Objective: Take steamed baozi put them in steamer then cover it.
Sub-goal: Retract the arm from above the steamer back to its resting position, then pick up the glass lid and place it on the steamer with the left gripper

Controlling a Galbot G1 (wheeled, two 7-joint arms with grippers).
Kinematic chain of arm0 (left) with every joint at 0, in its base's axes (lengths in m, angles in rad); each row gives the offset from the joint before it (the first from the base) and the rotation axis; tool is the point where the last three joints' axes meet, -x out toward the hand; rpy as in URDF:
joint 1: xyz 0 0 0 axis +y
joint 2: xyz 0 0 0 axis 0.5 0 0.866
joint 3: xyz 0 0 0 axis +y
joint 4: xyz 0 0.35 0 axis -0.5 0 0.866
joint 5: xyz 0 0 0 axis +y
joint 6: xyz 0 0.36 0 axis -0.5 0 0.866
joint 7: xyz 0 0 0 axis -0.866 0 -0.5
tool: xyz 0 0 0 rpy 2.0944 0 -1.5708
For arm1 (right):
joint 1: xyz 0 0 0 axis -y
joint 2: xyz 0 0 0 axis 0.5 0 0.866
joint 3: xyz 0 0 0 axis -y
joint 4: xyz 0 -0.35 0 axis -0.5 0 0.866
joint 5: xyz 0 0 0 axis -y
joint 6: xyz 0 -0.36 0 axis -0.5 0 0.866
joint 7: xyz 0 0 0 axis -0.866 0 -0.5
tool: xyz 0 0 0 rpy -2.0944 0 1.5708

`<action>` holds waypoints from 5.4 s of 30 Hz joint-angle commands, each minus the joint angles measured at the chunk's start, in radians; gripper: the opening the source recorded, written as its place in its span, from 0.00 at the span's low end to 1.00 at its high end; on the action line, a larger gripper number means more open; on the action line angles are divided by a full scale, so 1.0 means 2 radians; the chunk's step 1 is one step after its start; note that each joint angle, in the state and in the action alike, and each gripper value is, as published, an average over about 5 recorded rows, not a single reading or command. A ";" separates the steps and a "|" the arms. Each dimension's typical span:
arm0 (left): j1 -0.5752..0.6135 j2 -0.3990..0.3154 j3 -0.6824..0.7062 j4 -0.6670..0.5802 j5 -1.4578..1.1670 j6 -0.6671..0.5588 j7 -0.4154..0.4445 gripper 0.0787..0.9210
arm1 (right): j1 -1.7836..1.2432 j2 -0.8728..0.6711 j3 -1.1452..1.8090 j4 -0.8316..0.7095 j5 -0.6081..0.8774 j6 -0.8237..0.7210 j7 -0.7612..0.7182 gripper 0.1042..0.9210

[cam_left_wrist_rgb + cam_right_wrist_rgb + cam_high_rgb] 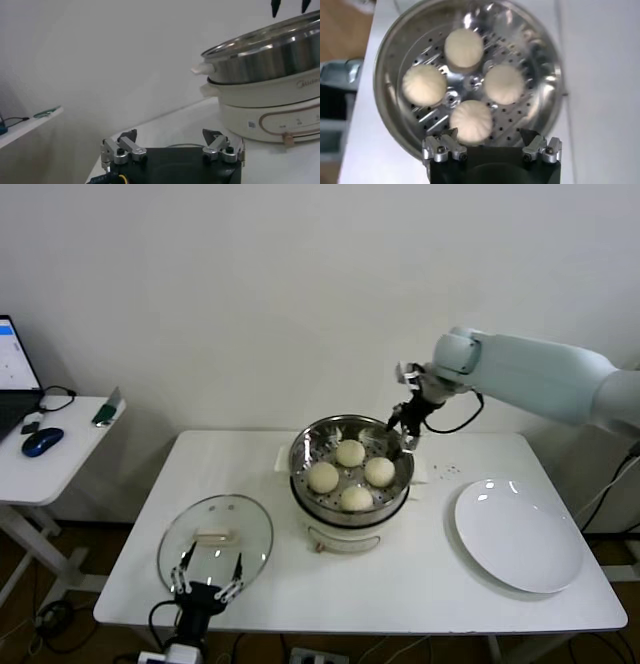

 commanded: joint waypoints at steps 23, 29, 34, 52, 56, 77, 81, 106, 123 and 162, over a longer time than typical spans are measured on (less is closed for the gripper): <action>-0.011 -0.012 -0.009 -0.034 0.033 0.028 0.001 0.88 | -0.613 -0.316 0.744 0.190 -0.014 0.162 0.255 0.88; -0.009 -0.004 -0.016 -0.040 0.060 0.030 0.002 0.88 | -0.796 -0.260 0.935 0.220 -0.043 0.162 0.279 0.88; -0.010 0.003 -0.022 -0.039 0.116 0.036 0.000 0.88 | -0.892 -0.193 1.032 0.260 -0.062 0.157 0.303 0.88; -0.021 0.034 0.006 0.007 0.574 0.100 0.007 0.88 | -1.062 -0.030 1.194 0.317 -0.099 0.132 0.373 0.88; -0.049 0.019 0.011 0.049 0.604 0.091 -0.011 0.88 | -1.069 -0.012 1.196 0.309 -0.119 0.135 0.376 0.88; -0.153 0.016 -0.006 0.214 0.644 0.066 -0.061 0.88 | -1.073 0.012 1.199 0.305 -0.153 0.144 0.370 0.88; -0.169 0.017 -0.004 0.229 0.643 0.063 -0.070 0.88 | -1.078 0.012 1.205 0.301 -0.157 0.149 0.366 0.88; -0.218 0.021 0.002 0.277 0.619 0.057 -0.089 0.75 | -1.087 0.035 1.214 0.278 -0.201 0.168 0.348 0.88; -0.198 0.036 0.007 0.218 0.588 0.080 -0.091 0.15 | -1.075 0.039 1.210 0.259 -0.221 0.177 0.343 0.88; -0.447 0.156 0.335 -0.029 0.566 0.407 0.203 0.08 | -0.989 0.008 1.142 0.212 -0.266 0.169 0.347 0.88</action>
